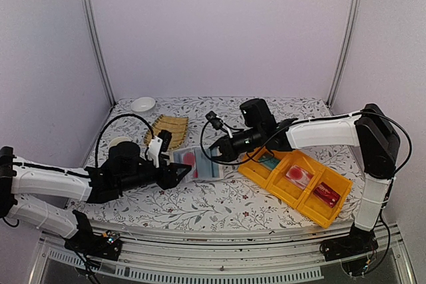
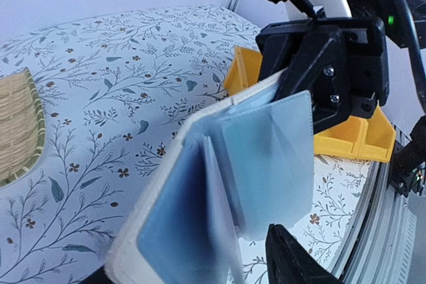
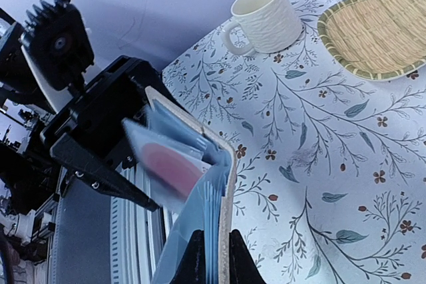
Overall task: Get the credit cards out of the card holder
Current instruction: Flip the card slot into the card holder, then remove the credit card from the card slot.
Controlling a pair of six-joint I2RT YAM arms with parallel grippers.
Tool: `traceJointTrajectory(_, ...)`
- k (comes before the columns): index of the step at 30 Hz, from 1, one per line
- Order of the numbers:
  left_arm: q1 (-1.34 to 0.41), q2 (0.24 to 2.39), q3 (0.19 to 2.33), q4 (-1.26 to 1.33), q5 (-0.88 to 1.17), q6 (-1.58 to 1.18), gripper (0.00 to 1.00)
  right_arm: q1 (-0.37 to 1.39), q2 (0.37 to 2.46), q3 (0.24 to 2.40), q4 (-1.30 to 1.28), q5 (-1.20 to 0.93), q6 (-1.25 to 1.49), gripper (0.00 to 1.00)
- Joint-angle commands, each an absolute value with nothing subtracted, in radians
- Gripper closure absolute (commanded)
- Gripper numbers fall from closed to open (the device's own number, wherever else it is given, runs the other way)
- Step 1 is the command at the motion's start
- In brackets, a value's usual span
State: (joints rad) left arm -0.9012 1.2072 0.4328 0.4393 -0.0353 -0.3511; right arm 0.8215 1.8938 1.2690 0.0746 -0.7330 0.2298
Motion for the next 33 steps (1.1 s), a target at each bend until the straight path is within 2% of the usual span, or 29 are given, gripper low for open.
traceJointTrajectory(1, -0.868, 1.155, 0.398, 0.508, 0.061, -0.363, 0.41, 0.821, 1.876, 1.289, 0.102, -0.863, 0.203, 0.98)
traceJointTrajectory(6, -0.829, 1.105, 0.359, 0.489, 0.079, -0.369, 0.39, 0.816, 1.866, 1.283, 0.117, -0.934, 0.185, 0.98)
traceJointTrajectory(17, -0.799, 1.053, 0.270, 0.679, 0.331, -0.354, 0.39, 0.807, 1.803, 1.225, 0.230, -1.164, 0.171, 0.98)
traceJointTrajectory(22, -0.799, 1.094, 0.276, 0.744, 0.375, -0.356, 0.44, 0.809, 1.792, 1.220, 0.247, -1.219, 0.161, 0.98)
traceJointTrajectory(25, -0.800, 1.105, 0.274, 0.804, 0.435, -0.362, 0.61, 0.809, 1.789, 1.218, 0.245, -1.230, 0.157, 0.98)
traceJointTrajectory(27, -0.801, 1.112, 0.275, 0.841, 0.484, -0.371, 0.90, 0.810, 1.787, 1.218, 0.244, -1.230, 0.153, 0.98)
traceJointTrajectory(28, -0.801, 1.112, 0.275, 0.854, 0.501, -0.377, 1.00, 0.810, 1.787, 1.218, 0.243, -1.228, 0.148, 0.98)
traceJointTrajectory(31, -0.802, 1.104, 0.263, 0.901, 0.536, -0.401, 1.00, 0.805, 1.787, 1.218, 0.241, -1.210, 0.143, 0.96)
traceJointTrajectory(33, -0.802, 1.095, 0.254, 0.908, 0.520, -0.414, 1.00, 0.791, 1.787, 1.199, 0.236, -1.182, 0.143, 0.84)
